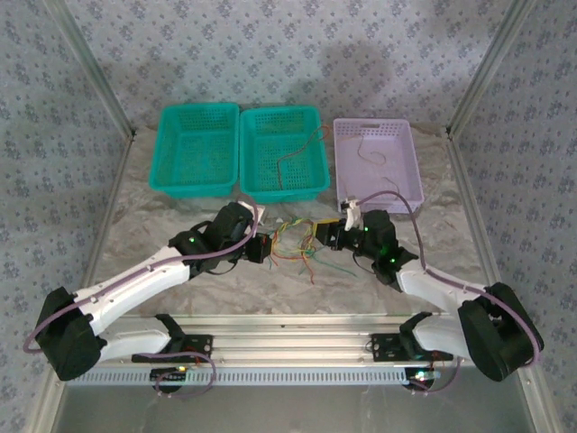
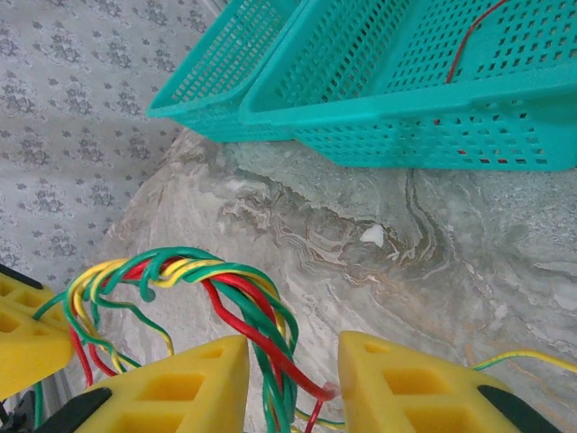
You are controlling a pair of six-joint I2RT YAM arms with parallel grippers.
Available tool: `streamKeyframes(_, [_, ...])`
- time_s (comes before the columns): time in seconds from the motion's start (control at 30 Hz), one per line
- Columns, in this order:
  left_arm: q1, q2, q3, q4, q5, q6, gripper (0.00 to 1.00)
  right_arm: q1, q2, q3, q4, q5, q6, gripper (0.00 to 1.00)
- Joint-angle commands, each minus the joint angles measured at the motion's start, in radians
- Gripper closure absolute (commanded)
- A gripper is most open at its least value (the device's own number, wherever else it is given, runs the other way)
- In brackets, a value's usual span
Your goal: Untangle the cables
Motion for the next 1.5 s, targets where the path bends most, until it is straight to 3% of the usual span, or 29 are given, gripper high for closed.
streamKeyframes(0.0, [0.005, -0.013, 0.010, 0.017, 0.014, -0.001, 1.00, 0.005, 0.015, -0.005, 0.027, 0.017, -0.018, 0.67])
streamKeyframes(0.27, [0.004, -0.006, 0.016, 0.015, 0.017, -0.001, 1.00, 0.007, 0.030, -0.003, 0.045, 0.014, -0.013, 0.79])
streamKeyframes(0.43, [0.005, -0.007, 0.022, 0.005, 0.011, 0.005, 1.00, 0.009, 0.033, -0.005, 0.061, 0.000, -0.023, 1.00])
streamKeyframes(0.57, [0.006, -0.010, 0.029, -0.006, 0.001, 0.008, 1.00, 0.002, -0.010, -0.017, 0.032, 0.046, -0.033, 1.00])
streamKeyframes(0.87, [0.034, -0.036, 0.098, -0.132, -0.057, 0.047, 1.00, -0.074, -0.218, -0.042, -0.174, 0.315, -0.020, 1.00])
streamKeyframes(1.17, [0.094, -0.070, 0.161, -0.238, -0.078, 0.102, 1.00, -0.180, -0.314, -0.068, -0.278, 0.372, 0.039, 1.00])
streamKeyframes(1.23, [0.103, -0.078, 0.166, -0.243, -0.064, 0.104, 1.00, -0.194, -0.318, -0.082, -0.231, 0.318, 0.040, 1.00])
streamKeyframes(1.37, [0.104, -0.073, 0.151, -0.207, -0.006, 0.086, 1.00, -0.166, -0.262, -0.089, -0.059, 0.083, 0.036, 1.00])
streamKeyframes(1.47, [0.105, -0.058, 0.141, -0.177, 0.030, 0.077, 1.00, -0.093, -0.188, -0.041, -0.014, -0.012, 0.002, 0.85])
